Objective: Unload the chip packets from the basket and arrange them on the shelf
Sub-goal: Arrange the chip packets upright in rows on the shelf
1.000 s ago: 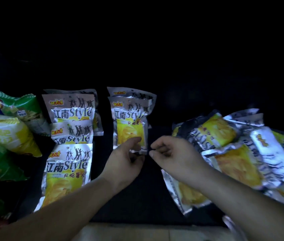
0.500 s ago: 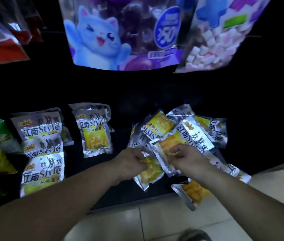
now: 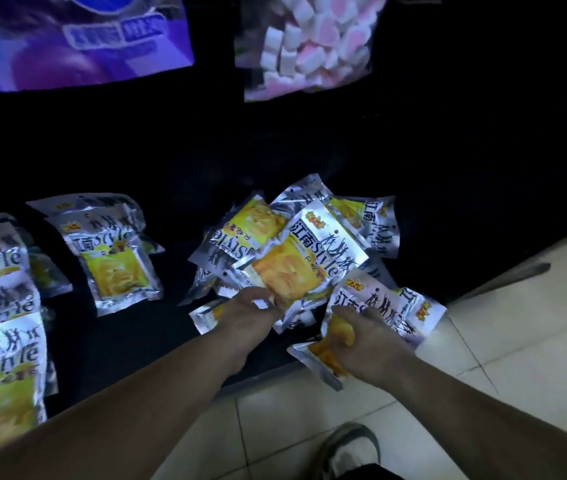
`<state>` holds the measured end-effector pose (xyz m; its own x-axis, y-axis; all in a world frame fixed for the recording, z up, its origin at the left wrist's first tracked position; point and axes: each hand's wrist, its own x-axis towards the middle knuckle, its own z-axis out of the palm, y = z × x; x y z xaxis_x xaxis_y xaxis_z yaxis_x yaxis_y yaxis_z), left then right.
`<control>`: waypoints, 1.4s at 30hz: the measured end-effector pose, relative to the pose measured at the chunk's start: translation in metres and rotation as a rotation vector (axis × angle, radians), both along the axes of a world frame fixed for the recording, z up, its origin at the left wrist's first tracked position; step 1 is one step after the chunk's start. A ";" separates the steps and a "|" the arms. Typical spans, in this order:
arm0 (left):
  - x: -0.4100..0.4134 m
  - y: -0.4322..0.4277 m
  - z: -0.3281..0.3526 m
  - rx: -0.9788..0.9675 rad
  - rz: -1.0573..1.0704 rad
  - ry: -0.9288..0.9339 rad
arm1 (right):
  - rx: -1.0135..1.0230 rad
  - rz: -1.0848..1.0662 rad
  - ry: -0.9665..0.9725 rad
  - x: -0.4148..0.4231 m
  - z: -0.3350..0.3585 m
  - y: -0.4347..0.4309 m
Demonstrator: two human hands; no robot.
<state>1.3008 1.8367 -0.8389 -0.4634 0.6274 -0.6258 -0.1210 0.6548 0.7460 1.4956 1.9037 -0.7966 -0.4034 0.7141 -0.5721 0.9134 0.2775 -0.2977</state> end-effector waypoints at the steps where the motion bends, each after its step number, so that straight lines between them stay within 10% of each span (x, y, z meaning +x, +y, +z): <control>1: 0.000 0.002 -0.003 0.002 0.000 -0.009 | -0.048 0.035 -0.007 0.000 0.001 -0.001; 14: -0.004 -0.002 -0.005 0.085 -0.065 -0.047 | -0.151 -0.330 0.305 0.002 -0.086 0.050; 27: 0.009 0.016 0.018 0.315 -0.024 -0.086 | 0.023 -0.300 0.328 0.022 -0.080 0.080; 33: 0.004 0.022 0.056 0.445 0.054 -0.138 | 0.191 -0.644 0.536 0.007 -0.023 0.069; 38: 0.019 0.006 0.078 0.464 0.014 -0.256 | -0.373 -0.917 0.872 -0.036 0.035 0.056; 42: 0.032 -0.018 0.073 0.376 -0.050 -0.306 | -0.409 -0.989 0.959 -0.046 0.036 0.039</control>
<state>1.3323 1.8186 -0.7657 -0.2572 0.8529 -0.4543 -0.3475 0.3570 0.8671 1.4496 1.9425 -0.7607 -0.1881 0.7786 -0.5986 0.0823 -0.5949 -0.7996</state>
